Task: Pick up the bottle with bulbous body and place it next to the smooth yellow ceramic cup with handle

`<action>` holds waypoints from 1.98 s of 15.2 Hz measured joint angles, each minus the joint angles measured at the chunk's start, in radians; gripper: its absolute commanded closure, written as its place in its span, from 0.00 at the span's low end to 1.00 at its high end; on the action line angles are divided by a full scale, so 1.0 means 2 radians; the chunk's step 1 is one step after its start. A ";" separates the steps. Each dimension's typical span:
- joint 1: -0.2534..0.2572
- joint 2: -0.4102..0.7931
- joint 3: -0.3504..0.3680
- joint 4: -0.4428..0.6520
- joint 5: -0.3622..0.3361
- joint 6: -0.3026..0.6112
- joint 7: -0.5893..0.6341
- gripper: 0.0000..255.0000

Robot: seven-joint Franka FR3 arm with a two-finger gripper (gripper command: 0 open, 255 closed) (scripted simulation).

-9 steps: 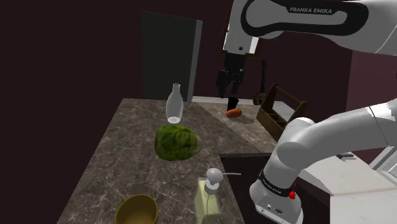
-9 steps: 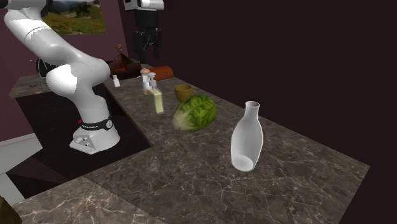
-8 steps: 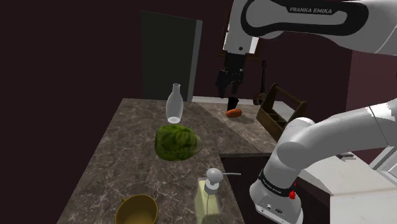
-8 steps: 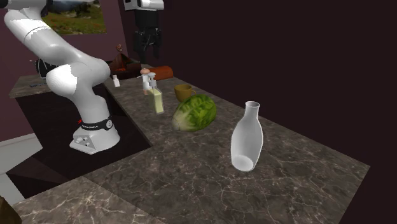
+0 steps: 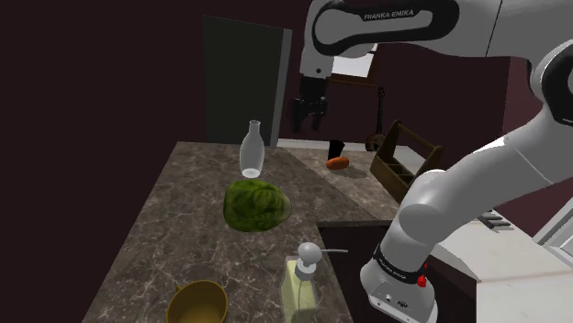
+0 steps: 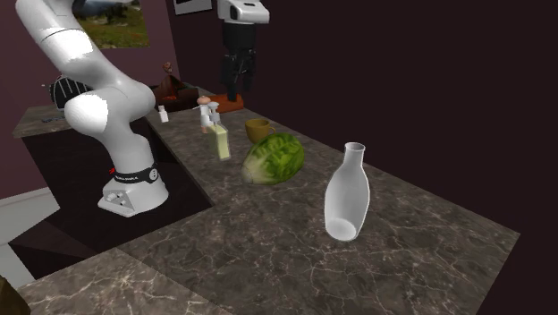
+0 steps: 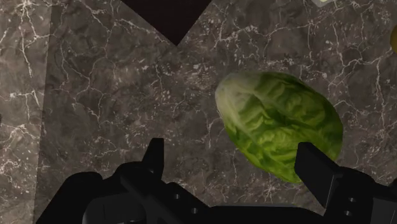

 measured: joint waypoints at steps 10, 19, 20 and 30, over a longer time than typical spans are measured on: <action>-0.010 0.194 -0.017 0.144 -0.012 0.053 -0.031 0.00; -0.018 0.375 -0.023 0.342 -0.012 0.039 -0.050 0.00; -0.019 0.400 -0.024 0.375 -0.011 0.033 -0.052 0.00; -0.024 0.476 -0.025 0.430 -0.010 0.055 -0.060 0.00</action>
